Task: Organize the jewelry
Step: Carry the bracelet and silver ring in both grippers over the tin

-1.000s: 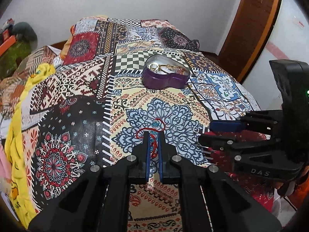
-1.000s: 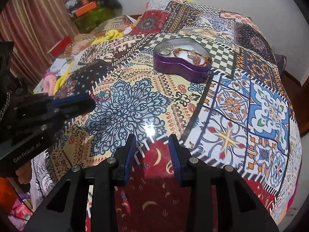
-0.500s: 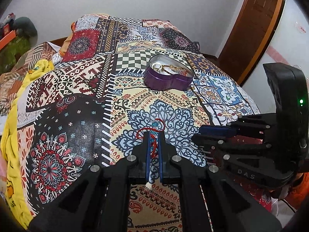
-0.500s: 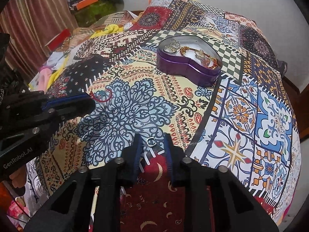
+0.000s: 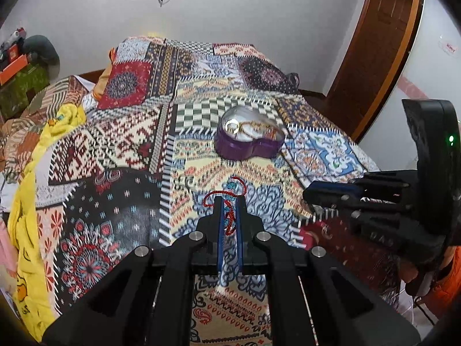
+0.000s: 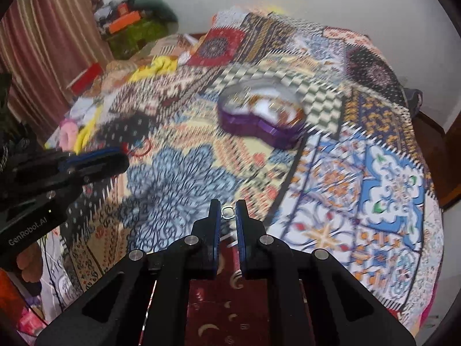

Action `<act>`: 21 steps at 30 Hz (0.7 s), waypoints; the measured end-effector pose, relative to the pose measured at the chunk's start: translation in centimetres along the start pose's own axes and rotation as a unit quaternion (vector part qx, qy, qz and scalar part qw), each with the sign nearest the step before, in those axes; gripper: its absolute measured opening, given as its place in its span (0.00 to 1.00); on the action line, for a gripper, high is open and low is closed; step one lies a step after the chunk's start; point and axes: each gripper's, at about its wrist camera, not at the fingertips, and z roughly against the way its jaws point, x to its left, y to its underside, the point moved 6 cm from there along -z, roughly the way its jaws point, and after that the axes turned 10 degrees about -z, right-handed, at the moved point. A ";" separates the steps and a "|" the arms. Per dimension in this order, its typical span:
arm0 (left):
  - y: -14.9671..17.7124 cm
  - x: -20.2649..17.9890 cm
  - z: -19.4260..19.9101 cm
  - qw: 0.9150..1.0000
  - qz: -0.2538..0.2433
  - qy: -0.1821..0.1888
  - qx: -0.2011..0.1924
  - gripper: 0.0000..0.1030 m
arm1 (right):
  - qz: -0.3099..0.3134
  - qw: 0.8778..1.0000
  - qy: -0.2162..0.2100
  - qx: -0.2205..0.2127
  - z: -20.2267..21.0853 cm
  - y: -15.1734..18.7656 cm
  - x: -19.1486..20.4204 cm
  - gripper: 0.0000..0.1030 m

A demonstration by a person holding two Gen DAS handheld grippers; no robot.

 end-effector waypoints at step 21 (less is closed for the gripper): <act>-8.1 0.0 -0.6 0.998 -0.020 -0.008 -0.062 0.05 | -0.016 0.994 -0.008 -0.105 4.3 -7.3 -2.3 0.09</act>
